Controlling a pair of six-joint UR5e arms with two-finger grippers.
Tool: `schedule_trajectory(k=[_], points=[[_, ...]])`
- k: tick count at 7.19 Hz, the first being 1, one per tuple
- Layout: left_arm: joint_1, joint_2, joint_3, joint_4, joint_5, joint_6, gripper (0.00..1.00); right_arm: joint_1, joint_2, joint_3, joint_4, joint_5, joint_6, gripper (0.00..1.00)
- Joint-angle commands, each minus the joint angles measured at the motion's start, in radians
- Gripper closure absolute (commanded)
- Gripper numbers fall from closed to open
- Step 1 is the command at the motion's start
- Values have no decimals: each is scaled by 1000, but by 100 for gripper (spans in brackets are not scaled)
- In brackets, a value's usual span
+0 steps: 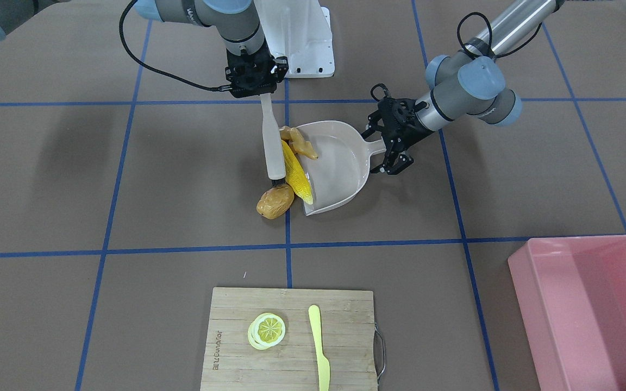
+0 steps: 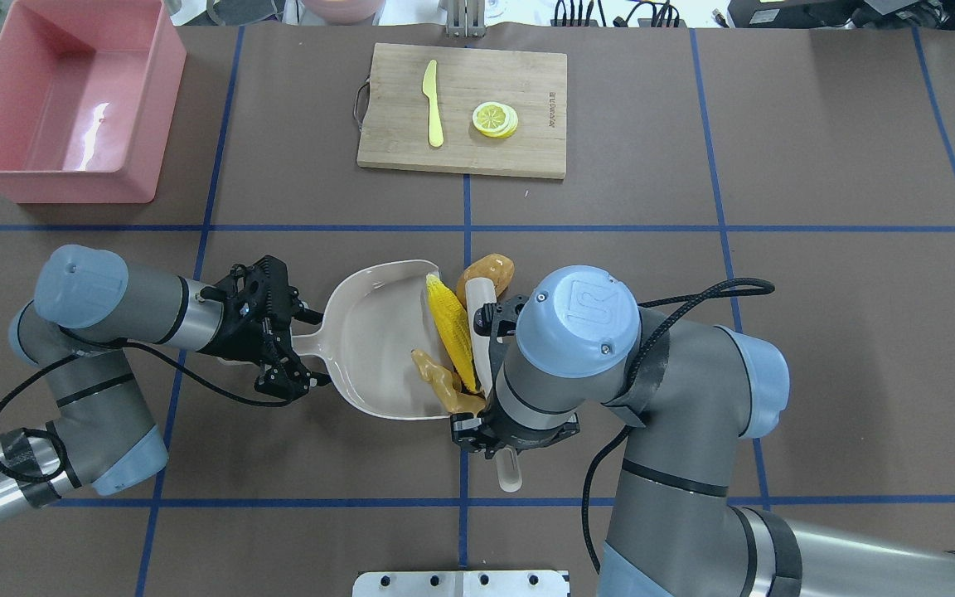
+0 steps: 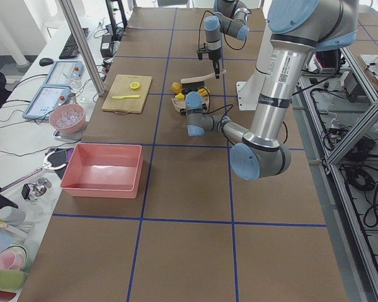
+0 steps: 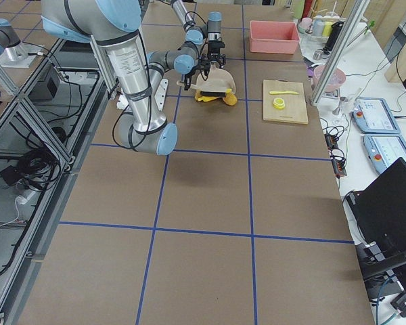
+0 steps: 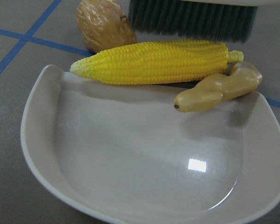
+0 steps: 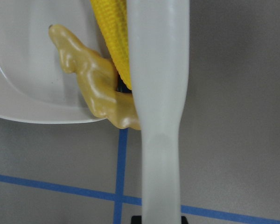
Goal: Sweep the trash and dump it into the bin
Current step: 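Sweep the corn, ginger and potato toward the dustpan with the right gripper's brush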
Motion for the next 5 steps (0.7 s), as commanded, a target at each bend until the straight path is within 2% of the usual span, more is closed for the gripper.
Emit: schedule_trajectory(k=[1,2,4,5], points=[[0,0,0,0,0,0,3,3,48,-36,-9,5,-4,100],[0,0,0,0,0,0,3,28,47,-8,-69,14,-16,100],[0,0,0,0,0,0,3,103,-28,110,-191,16,-115,100],[1,0,0,0,0,0,2,152,-50,77,-190,-1,-187,100]])
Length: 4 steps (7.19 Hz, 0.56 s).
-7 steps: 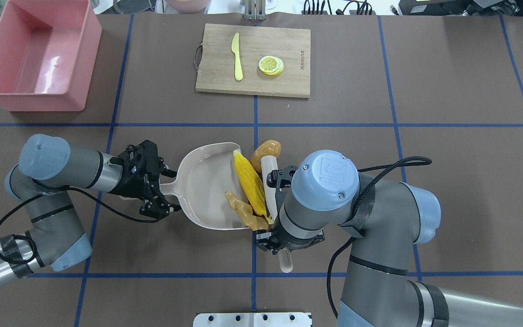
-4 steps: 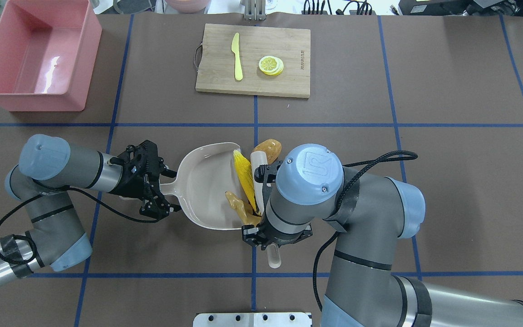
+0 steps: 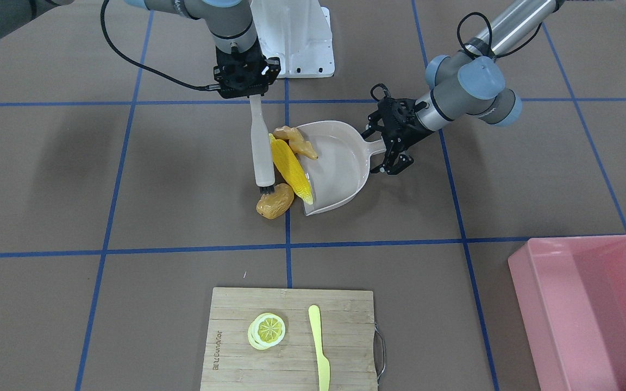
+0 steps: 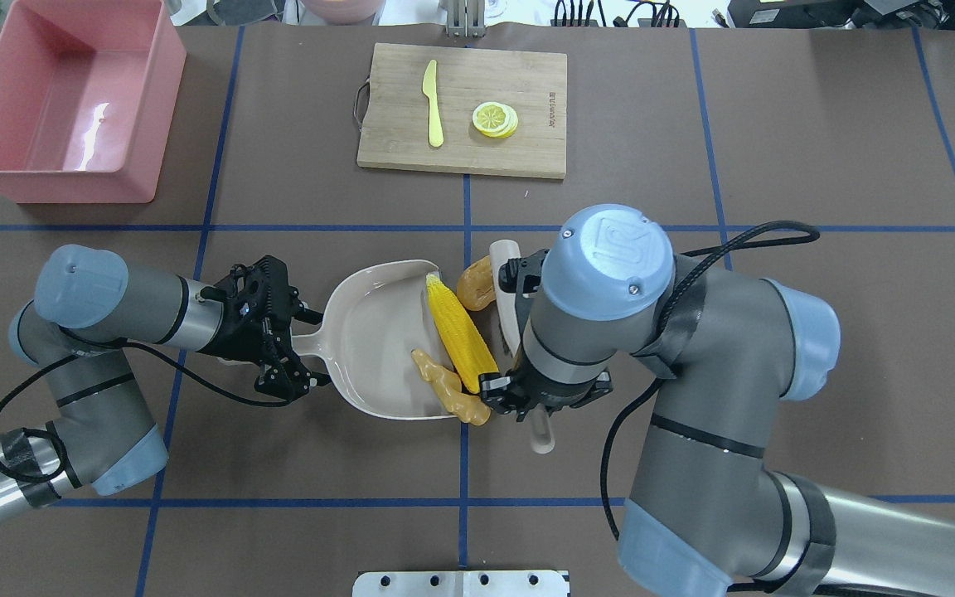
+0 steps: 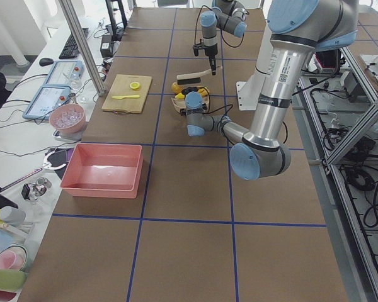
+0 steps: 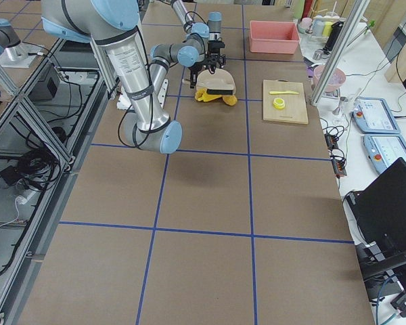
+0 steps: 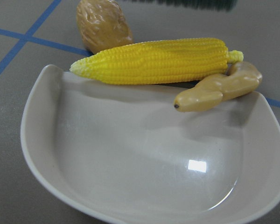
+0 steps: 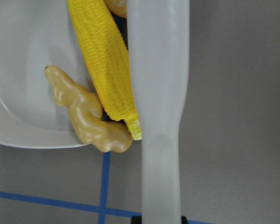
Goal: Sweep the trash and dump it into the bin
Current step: 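Sweep the potato and corn into the dustpan with the brush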
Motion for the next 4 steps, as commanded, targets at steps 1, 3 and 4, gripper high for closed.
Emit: schedule_trajectory(k=[1,3,4], points=[[1,0,0,0,0,0,3,96,-31,-61,-18,-31,-218,100],[0,0,0,0,0,3,3,110,-19,-173,97,-33,-326,100],[0,0,0,0,0,5,7,72,-7,-181,132,-44,-321,100]])
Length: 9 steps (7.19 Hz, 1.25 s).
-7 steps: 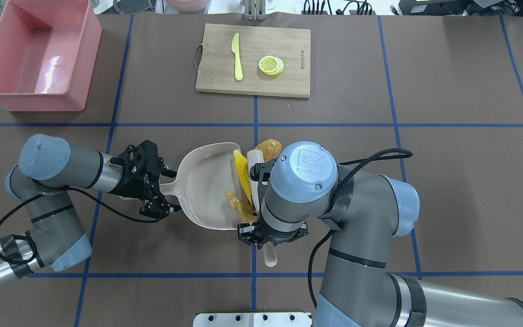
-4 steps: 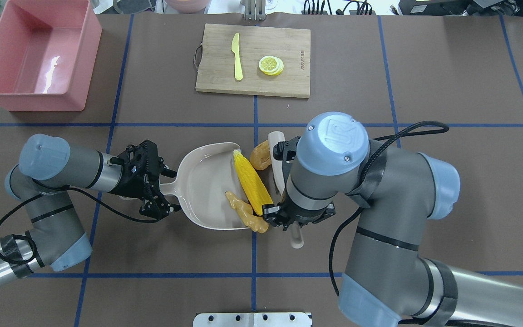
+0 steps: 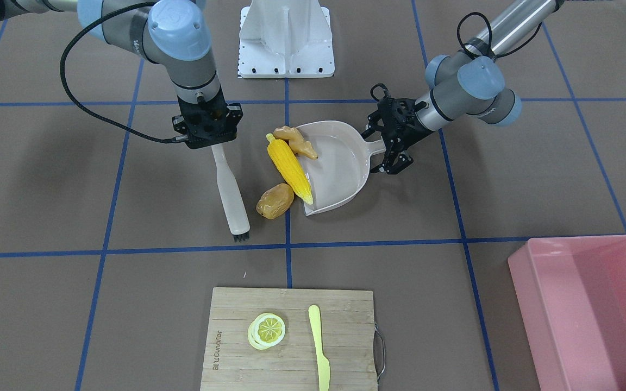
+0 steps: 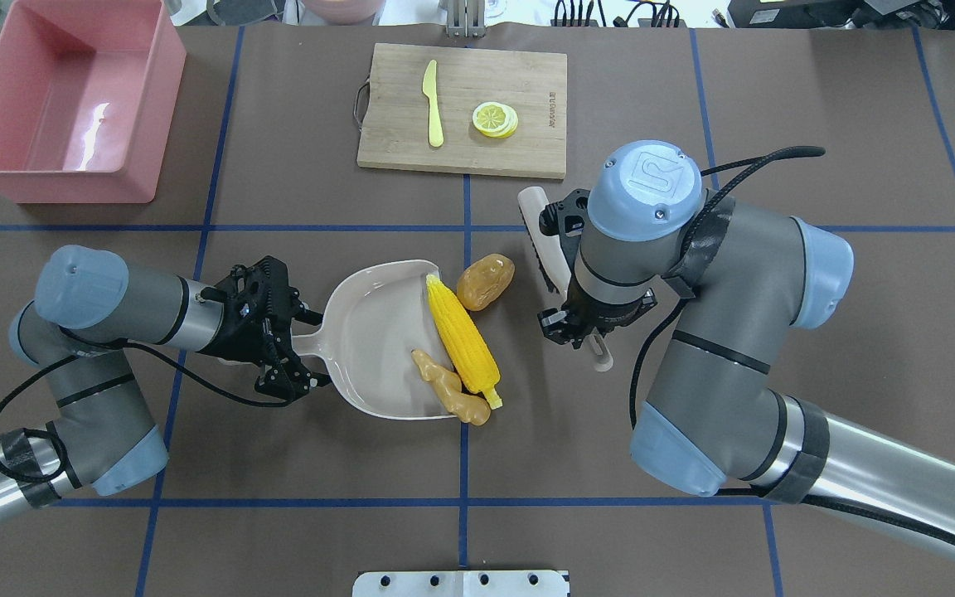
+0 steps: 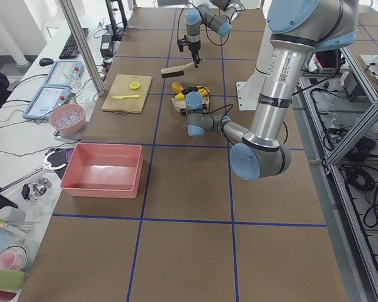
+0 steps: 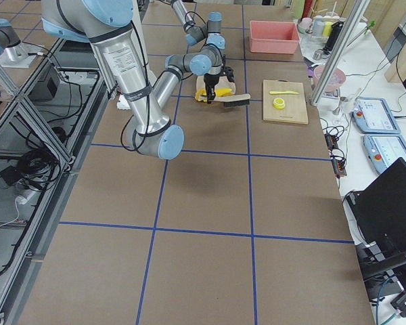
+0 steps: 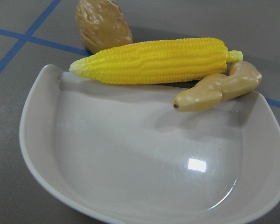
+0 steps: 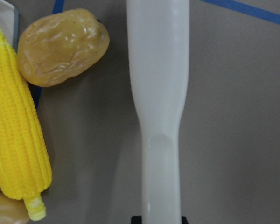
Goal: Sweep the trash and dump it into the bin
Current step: 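Sweep the potato and corn into the dustpan with the brush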
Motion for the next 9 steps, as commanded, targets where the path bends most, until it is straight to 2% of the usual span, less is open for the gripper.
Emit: schedule_trajectory(k=[1,4,9], points=[[-1,2,0,0,0,2,7,-52,20,-30,59,-34,-9,100],[-4,2,0,12,0,2,7,-120,30,-54,59,-92,-7,100],[-4,0,0,20,0,2,6,-173,140,-91,16,-83,22,100]])
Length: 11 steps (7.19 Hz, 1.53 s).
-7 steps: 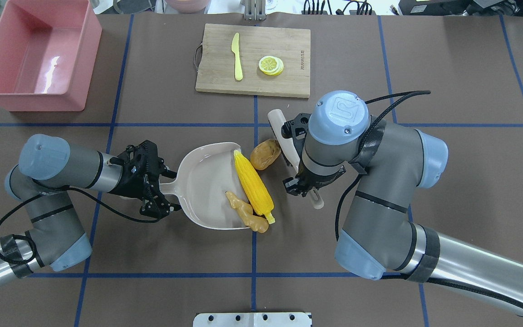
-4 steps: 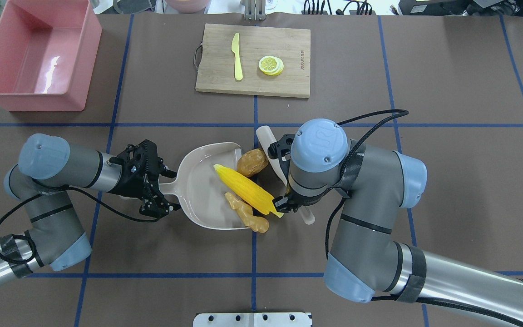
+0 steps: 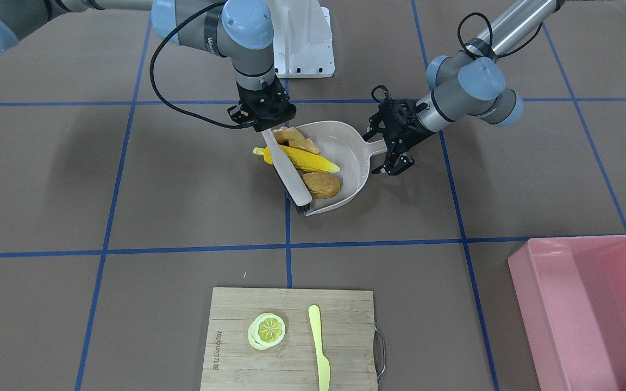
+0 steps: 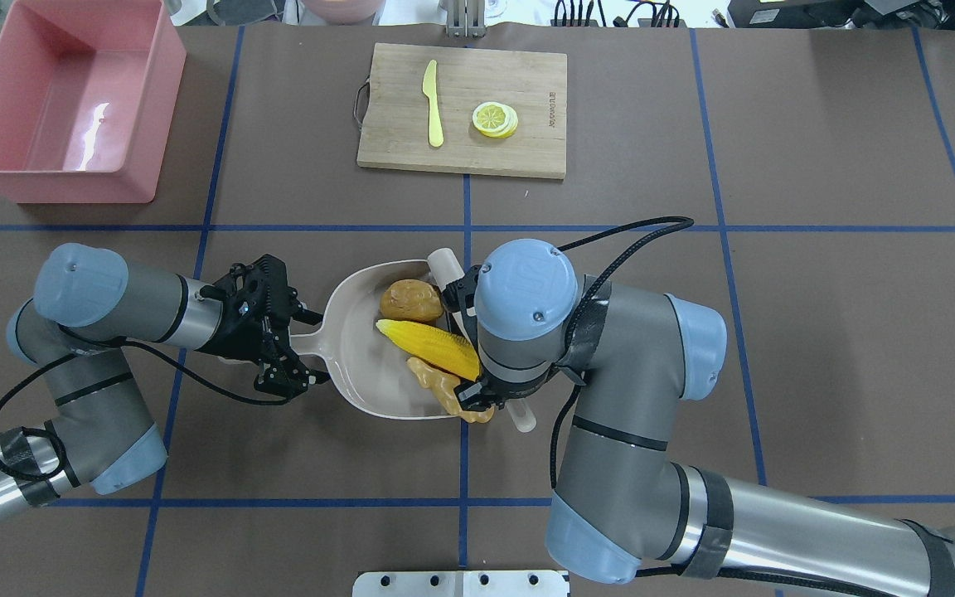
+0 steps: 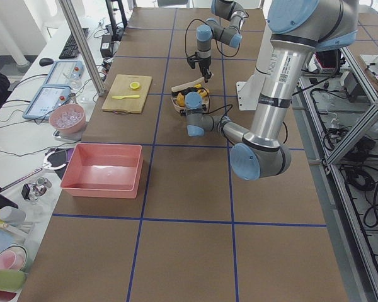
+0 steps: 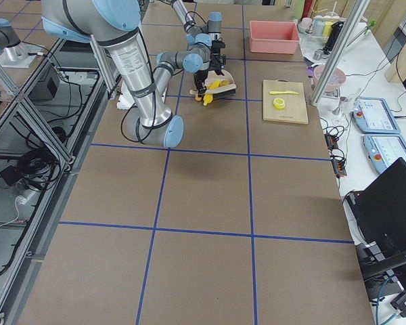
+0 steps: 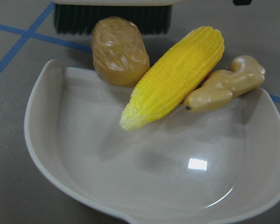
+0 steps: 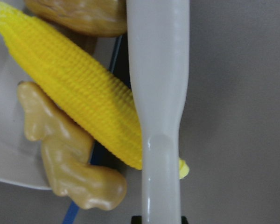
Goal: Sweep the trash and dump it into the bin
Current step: 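Sweep the potato and corn into the dustpan with the brush, then lift the brush back away from the dustpan with the right gripper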
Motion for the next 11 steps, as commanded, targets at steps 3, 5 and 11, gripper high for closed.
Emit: schedule_trajectory(k=[3,5,11], points=[[0,0,0,7,0,0,6,16,43,-1,-39,25,-9,100],[0,0,0,7,0,0,6,118,40,23,-158,69,-99,100],[0,-1,2,7,0,0,6,104,-241,303,-180,263,405,100]])
